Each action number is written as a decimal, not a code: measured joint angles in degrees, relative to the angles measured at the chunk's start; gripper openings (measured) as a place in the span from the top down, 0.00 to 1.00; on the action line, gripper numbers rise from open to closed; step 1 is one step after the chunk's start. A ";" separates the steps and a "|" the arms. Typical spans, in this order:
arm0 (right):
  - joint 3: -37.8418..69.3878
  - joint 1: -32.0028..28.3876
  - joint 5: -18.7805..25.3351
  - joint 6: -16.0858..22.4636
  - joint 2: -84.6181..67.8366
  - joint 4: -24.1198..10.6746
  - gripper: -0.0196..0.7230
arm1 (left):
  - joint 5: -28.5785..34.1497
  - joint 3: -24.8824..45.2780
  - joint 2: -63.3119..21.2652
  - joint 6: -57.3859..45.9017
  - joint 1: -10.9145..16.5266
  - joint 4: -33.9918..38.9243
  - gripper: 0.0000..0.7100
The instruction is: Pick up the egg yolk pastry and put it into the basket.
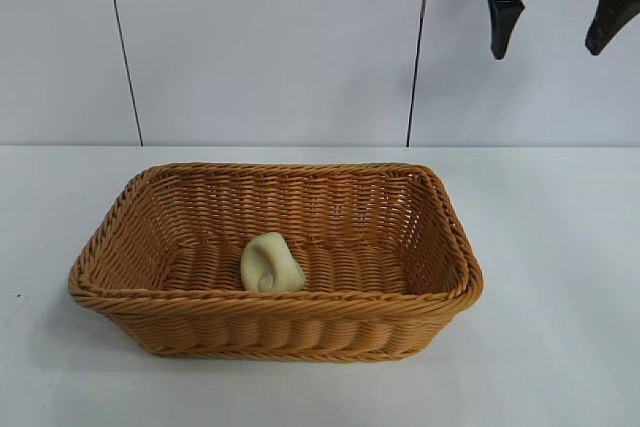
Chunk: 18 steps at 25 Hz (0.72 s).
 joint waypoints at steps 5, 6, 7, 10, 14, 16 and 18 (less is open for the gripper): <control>1.12 -2.81 0.05 -0.06 -0.68 0.12 0.04 | 0.00 0.00 0.00 0.00 0.00 0.00 0.02; 2.08 -2.95 -0.03 -0.54 -1.16 0.46 0.04 | 0.00 0.00 0.00 0.00 0.00 0.00 0.02; 3.34 -2.95 -0.03 -0.98 -1.81 0.62 0.04 | 0.00 0.00 0.00 0.00 0.00 0.00 0.02; 8.34 -2.95 -0.03 -1.85 -4.54 2.67 0.04 | 0.00 0.00 0.00 0.00 0.00 0.00 0.02; 17.05 -2.95 -0.08 -3.22 -10.74 5.20 0.04 | 0.00 0.00 0.00 0.00 0.00 0.00 0.02; 21.92 -2.95 -0.08 -3.89 -14.64 5.89 0.04 | 0.00 0.00 0.00 0.00 0.00 0.00 0.02; 27.51 -2.95 -0.08 -4.16 -19.15 5.89 0.04 | 0.00 0.00 0.00 0.00 0.00 0.00 0.02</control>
